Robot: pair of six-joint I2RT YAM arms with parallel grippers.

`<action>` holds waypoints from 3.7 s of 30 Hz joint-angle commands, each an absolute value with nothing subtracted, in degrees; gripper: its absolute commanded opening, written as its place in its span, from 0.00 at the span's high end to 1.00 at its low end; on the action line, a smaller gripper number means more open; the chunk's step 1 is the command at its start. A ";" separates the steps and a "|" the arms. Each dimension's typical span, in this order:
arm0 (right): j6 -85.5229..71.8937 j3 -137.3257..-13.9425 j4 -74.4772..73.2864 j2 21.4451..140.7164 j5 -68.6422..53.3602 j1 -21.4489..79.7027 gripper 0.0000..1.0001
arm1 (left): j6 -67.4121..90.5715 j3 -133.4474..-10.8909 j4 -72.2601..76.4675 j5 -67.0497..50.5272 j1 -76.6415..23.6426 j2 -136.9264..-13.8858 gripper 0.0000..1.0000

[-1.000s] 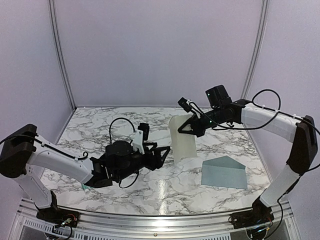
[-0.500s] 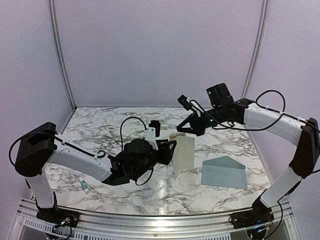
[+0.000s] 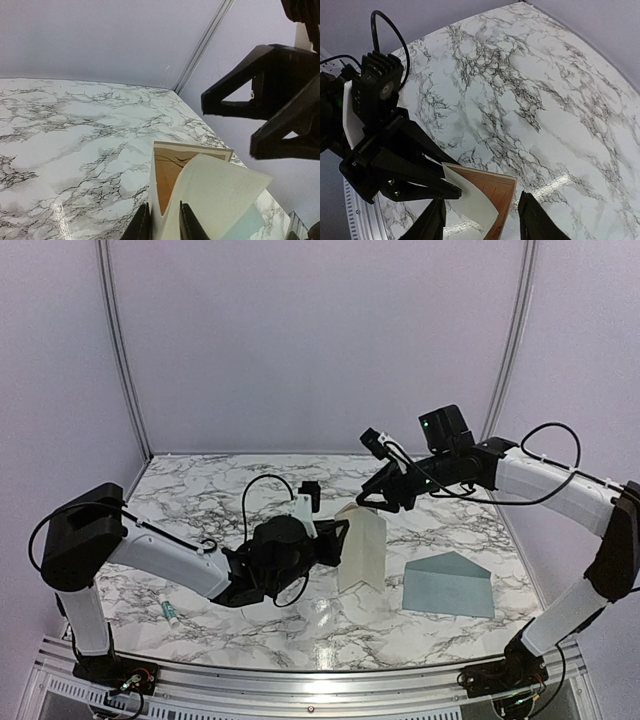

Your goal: Place the letter into the envelope and seal it

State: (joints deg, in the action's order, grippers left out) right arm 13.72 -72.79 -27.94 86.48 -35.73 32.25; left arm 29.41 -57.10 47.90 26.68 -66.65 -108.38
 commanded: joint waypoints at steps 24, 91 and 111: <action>25.67 -57.52 -25.04 79.72 -38.02 27.79 0.33 | 31.42 -52.39 53.76 18.79 -62.16 -108.72 0.93; 18.50 -78.92 -29.49 109.42 -9.28 38.38 1.00 | 54.14 -36.34 57.22 19.50 -58.52 -102.75 0.51; 16.87 -76.64 -30.80 93.28 -52.62 30.52 1.00 | 35.00 -38.00 78.88 10.86 -59.74 -108.81 0.46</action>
State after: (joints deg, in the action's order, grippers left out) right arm 17.89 -77.60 -30.52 94.45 -41.32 30.57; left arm 43.48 -36.93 62.78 17.72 -59.11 -106.32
